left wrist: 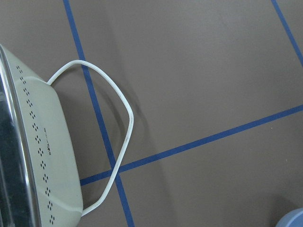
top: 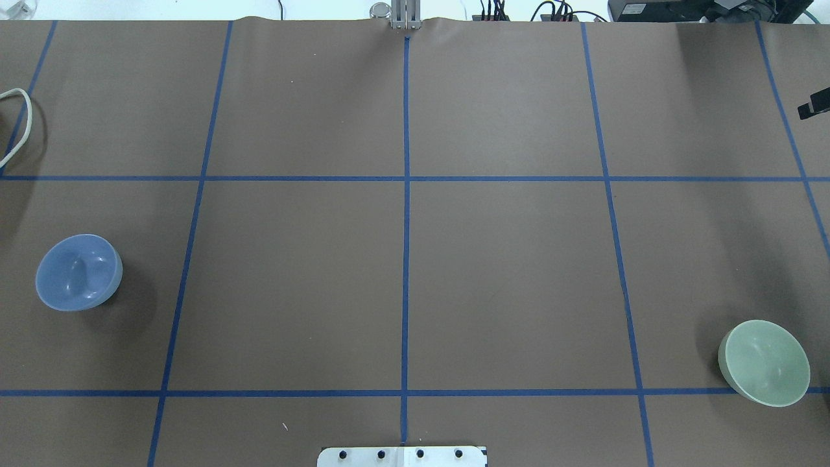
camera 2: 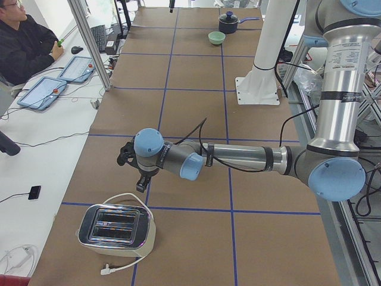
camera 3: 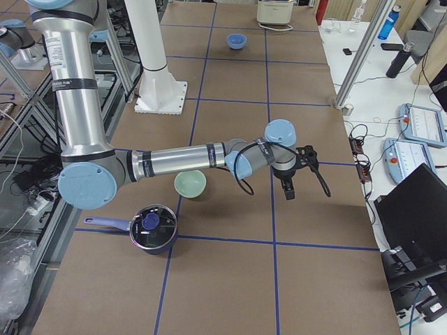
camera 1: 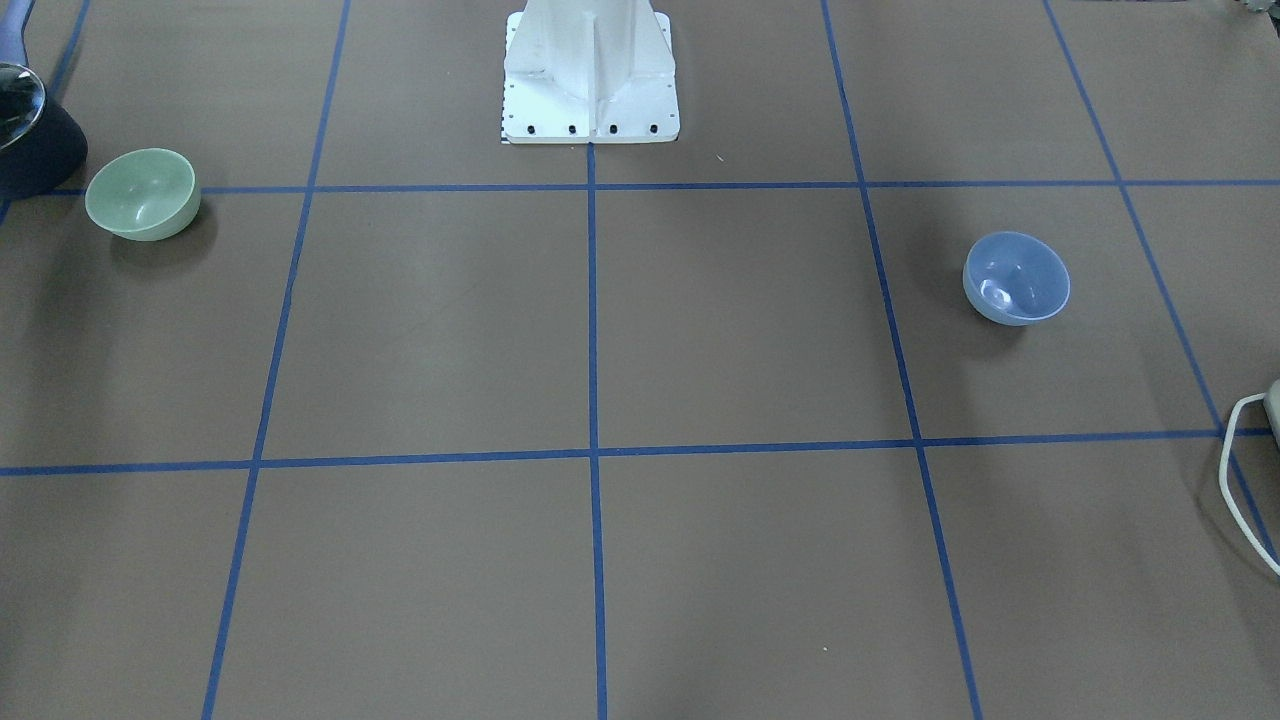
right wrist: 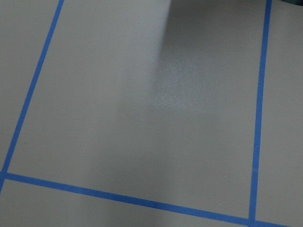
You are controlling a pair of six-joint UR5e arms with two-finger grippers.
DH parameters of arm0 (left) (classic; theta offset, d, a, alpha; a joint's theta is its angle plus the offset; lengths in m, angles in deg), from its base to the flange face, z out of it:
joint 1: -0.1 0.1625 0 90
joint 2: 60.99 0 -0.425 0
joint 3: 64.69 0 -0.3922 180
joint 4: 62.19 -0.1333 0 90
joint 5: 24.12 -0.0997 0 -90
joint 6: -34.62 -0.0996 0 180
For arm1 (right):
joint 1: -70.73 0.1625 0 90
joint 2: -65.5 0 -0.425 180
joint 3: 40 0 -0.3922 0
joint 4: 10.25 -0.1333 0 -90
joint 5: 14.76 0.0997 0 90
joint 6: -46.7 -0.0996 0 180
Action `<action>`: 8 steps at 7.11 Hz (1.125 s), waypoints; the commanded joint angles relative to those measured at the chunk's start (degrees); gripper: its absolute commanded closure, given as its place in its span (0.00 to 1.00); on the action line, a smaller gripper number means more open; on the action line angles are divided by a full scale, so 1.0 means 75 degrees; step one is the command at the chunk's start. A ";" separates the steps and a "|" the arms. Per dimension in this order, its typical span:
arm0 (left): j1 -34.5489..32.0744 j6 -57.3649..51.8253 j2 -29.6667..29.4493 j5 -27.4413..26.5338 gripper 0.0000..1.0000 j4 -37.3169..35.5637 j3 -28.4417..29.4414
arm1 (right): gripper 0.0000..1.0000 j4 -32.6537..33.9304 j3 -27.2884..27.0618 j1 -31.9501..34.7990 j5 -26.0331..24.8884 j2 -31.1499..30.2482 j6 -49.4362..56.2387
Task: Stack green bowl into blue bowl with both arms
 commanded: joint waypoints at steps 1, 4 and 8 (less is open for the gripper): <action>-0.0001 0.0000 0.0012 0.0000 0.02 0.0000 -0.0001 | 0.00 0.0000 0.0029 0.0000 -0.0011 0.0012 0.0000; 0.0011 0.0023 0.0000 0.0000 0.02 0.0000 -0.0024 | 0.00 0.0000 -0.0007 -0.0210 -0.0220 0.0048 -0.0396; 0.0198 0.0678 -0.0058 -0.0012 0.02 0.0047 -0.0083 | 0.00 0.0012 -0.0776 -0.0432 -0.0116 -0.0664 -0.0689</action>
